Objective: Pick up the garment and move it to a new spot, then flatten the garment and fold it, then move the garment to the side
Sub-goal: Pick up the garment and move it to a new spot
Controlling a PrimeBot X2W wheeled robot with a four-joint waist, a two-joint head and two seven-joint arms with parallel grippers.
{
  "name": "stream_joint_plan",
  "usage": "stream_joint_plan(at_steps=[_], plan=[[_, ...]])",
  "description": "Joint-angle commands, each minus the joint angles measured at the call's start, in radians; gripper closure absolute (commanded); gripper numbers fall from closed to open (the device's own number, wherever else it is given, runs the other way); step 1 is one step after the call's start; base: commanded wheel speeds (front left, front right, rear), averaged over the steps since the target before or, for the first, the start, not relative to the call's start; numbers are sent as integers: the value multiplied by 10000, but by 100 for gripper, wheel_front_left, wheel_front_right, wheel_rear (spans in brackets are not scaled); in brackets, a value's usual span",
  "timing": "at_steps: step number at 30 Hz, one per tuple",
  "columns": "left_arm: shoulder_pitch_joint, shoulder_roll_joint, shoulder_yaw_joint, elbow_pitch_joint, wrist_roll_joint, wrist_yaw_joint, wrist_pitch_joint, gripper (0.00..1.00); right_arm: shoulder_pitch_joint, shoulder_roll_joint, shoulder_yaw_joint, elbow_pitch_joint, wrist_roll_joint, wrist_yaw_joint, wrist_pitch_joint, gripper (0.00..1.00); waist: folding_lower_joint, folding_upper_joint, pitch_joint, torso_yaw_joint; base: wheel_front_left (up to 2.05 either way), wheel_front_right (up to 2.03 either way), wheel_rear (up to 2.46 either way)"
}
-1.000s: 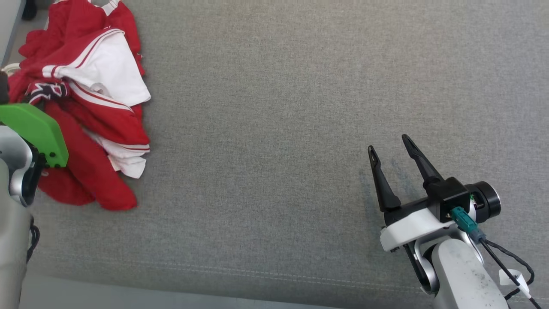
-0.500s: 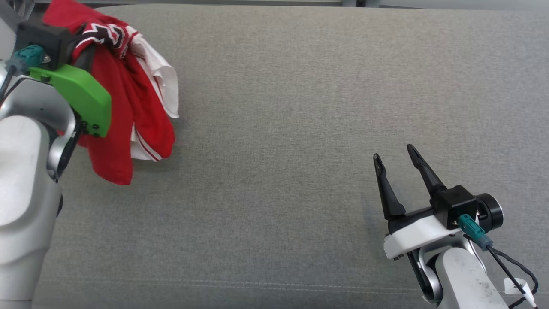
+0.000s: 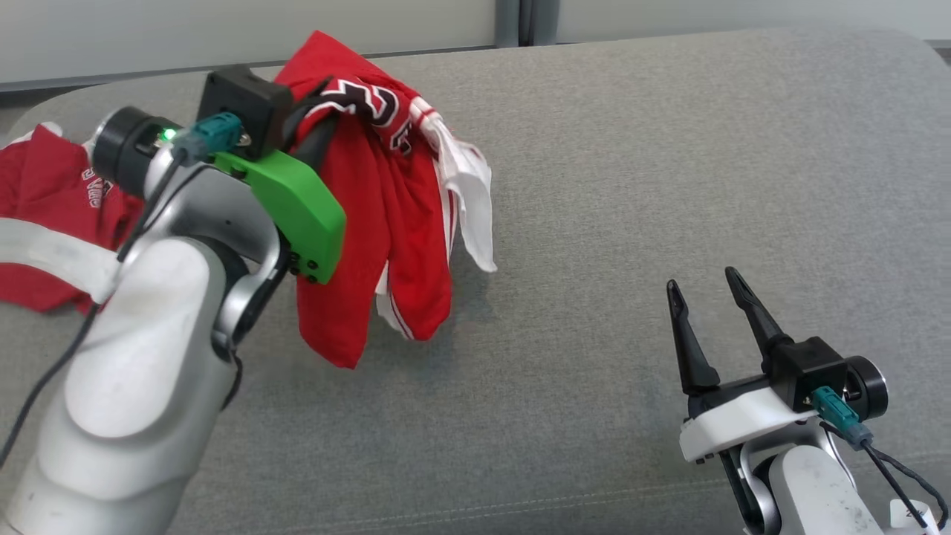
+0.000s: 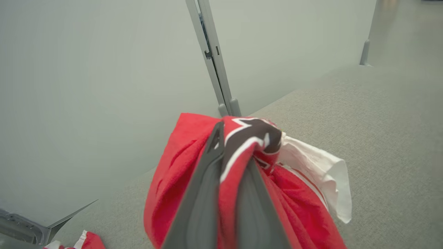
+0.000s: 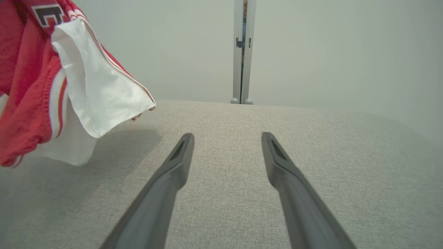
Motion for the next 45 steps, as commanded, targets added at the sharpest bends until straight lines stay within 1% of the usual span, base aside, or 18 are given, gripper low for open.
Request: stream_joint_plan(at_steps=[1,5,9,11,15,16,18,22,26,28,36,37,38,39,40,41,43,45], plan=[[228,-173,-39,-81,-89,137,-4,100,165,-29,18,-48,57,1,-46,0,0,-1,-130,-426,0,0,0],[413,-827,-426,83,-86,317,-181,100,86,-27,125,-67,130,1,-46,0,0,-1,-3,-735,0,0,0],[340,-1617,-765,407,-163,434,-516,100,-98,-25,292,-91,213,1,-46,0,0,-1,209,-1029,0,0,0],[158,-1826,-872,620,-69,468,-669,100,-151,-25,362,-100,244,1,-46,0,0,-1,331,-1157,0,0,0],[-151,-2044,-958,1121,49,507,-974,100,-288,-27,463,-99,222,1,-47,0,0,-1,611,-1397,0,0,0],[-151,-2044,-958,1121,49,507,-974,100,-288,-27,463,-99,222,1,-47,0,0,-1,611,-1397,0,0,0],[-330,-2038,-914,1620,99,532,-1110,100,-323,-27,521,-68,184,1,-47,0,0,-1,768,-1512,0,0,0],[-651,-1813,-944,3218,307,577,-1175,100,-541,-24,877,-17,171,1,-47,0,0,-1,1081,-1887,0,0,0],[-929,-1706,-1045,4591,499,443,-1646,100,-728,-31,1102,-97,242,1,-47,0,0,-1,1464,-2268,0,0,0],[-1131,-1575,-1085,5176,635,472,-1957,100,-780,-24,1114,-98,234,1,-47,0,0,-1,1614,-2372,0,0,0],[-2462,-877,-1557,6907,1710,800,-2677,100,-803,-22,1173,-151,197,1,-47,0,0,-1,1855,-2628,0,0,0],[-2607,-781,-1595,7105,1815,860,-2755,100,-802,-19,1171,-162,195,1,-47,0,0,-1,1872,-2638,0,0,0],[-2856,-646,-1695,7408,2048,1052,-2967,100,-831,-22,1143,-149,176,1,-47,0,0,-1,1901,-2639,0,0,0],[-2939,-613,-1740,7547,2138,1169,-3098,81,-850,-22,1120,-135,162,1,-47,0,0,-1,1909,-2627,0,0,0],[-2967,-637,-1733,7687,2142,1271,-3225,17,-867,-22,1095,-121,147,1,-47,0,0,-1,1912,-2602,0,0,0],[-2938,-729,-1649,7814,2035,1359,-3347,0,-872,-22,1071,-110,139,1,-47,0,0,-1,1914,-2560,0,0,0],[-2796,-925,-1534,8061,1852,1404,-3588,0,-862,-19,1062,-101,149,1,-47,0,0,-1,1911,-2444,0,0,0],[-2614,-1150,-1433,8297,1594,1352,-3805,0,-855,-25,1029,-78,163,1,-47,0,0,-1,1895,-2298,0,0,0]])
